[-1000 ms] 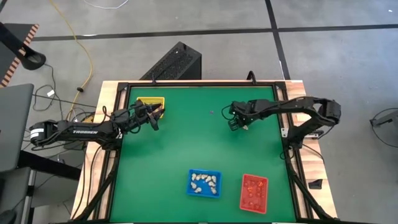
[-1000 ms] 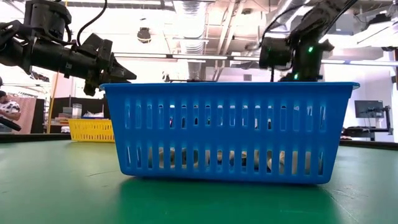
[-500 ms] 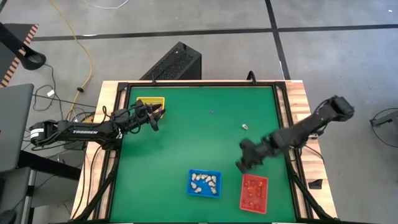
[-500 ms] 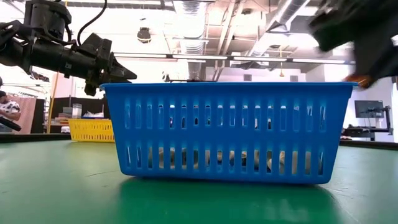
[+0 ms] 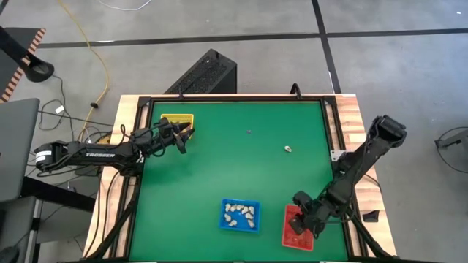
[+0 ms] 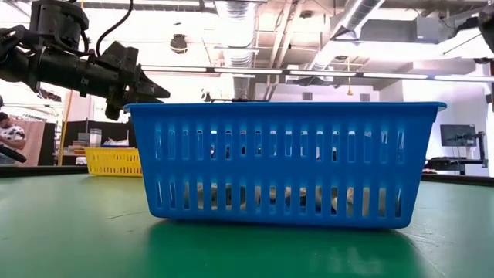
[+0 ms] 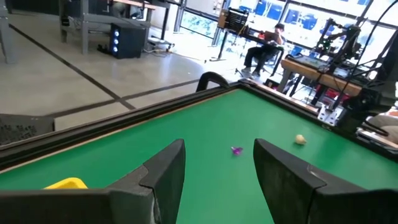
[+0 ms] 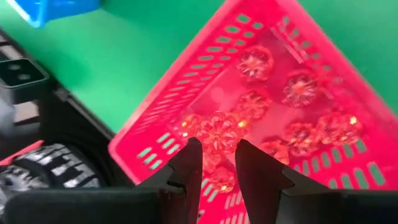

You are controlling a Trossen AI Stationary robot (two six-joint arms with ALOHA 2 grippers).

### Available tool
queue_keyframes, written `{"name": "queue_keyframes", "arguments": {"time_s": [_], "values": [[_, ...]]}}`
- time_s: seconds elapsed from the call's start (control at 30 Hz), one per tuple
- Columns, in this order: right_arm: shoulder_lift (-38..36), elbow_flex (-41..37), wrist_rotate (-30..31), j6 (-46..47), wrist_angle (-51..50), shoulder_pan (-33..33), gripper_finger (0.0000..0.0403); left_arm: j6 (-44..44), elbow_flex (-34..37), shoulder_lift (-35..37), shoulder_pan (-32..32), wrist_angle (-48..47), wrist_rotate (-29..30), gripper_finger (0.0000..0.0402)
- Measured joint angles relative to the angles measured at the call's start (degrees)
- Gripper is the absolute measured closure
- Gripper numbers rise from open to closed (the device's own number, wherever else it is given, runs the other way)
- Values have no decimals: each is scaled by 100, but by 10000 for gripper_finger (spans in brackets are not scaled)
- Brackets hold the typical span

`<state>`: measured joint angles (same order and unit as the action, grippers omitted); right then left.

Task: Sort Halloween decoration
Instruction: Put the orange pumpkin toy into the orange basket, then put the purple witch hat toy into the yellow basket

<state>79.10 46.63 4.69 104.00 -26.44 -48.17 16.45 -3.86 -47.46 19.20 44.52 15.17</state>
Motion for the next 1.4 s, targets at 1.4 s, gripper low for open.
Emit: {"name": "queue_keyframes", "arguments": {"time_s": [1.4], "values": [[1120, 555, 293, -7683, 1887, 6610, 196, -97, -9, 76, 197, 341, -1037, 223]]}}
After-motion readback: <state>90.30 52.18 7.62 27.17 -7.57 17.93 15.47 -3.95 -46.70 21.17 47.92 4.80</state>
